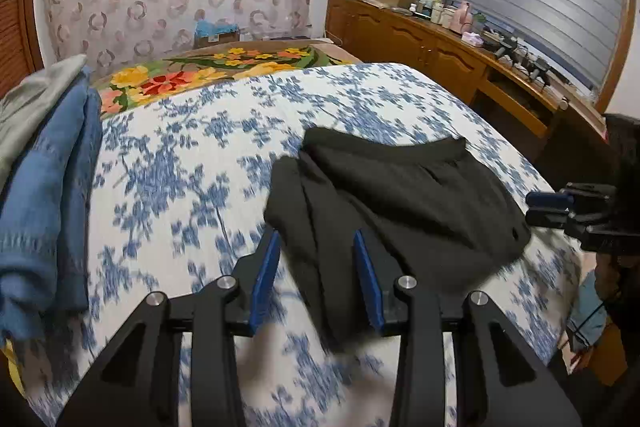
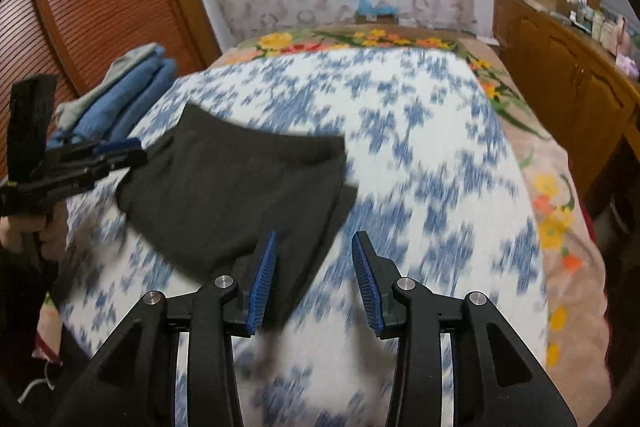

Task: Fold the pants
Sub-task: 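Close both tools on the folded black garment's edge, then lift the folded black garment with both tools and carry it to the clothes stack, then lower the black garment onto the clothes stack and open both tools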

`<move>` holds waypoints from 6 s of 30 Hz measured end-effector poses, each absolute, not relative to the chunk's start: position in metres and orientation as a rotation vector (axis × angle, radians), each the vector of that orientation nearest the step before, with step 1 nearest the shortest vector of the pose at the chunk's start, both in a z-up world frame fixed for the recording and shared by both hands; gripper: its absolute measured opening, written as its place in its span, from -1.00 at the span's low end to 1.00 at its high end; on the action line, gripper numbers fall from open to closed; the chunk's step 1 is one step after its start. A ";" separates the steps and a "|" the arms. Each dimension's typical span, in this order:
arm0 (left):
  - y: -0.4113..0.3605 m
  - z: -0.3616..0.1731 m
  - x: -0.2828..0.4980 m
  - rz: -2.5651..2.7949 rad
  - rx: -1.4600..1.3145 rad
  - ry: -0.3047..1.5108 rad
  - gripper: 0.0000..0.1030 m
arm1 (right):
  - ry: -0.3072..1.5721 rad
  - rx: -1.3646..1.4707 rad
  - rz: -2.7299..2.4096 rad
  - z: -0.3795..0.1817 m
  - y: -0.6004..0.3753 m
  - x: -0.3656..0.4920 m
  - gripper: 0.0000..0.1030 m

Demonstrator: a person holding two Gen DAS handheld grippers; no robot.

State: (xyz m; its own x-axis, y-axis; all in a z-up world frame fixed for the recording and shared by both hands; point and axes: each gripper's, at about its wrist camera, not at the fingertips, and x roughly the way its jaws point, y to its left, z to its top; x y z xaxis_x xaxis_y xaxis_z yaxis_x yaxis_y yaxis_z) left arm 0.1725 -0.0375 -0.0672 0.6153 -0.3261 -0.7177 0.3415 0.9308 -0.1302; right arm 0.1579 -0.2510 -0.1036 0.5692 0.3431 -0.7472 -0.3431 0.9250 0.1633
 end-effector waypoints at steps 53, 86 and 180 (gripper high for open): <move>-0.049 -0.078 0.209 -0.358 -0.010 0.878 -0.17 | 0.878 0.013 0.341 -0.116 -0.254 0.199 -0.05; -0.038 -0.070 0.204 -0.464 -0.123 0.823 -0.92 | 0.829 -0.035 0.419 -0.111 -0.230 0.196 -0.87; 0.207 -0.020 0.155 0.202 -0.222 0.569 -0.71 | 0.633 -0.428 0.977 -0.038 0.157 0.390 -0.46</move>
State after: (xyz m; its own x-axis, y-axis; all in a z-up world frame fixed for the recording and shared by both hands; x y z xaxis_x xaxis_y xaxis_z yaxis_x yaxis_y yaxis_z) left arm 0.1554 0.2074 -0.0200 0.8238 0.1277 -0.5524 -0.2498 0.9564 -0.1515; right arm 0.3900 0.1572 -0.0379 0.4047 0.6265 -0.6661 -0.8641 0.5004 -0.0544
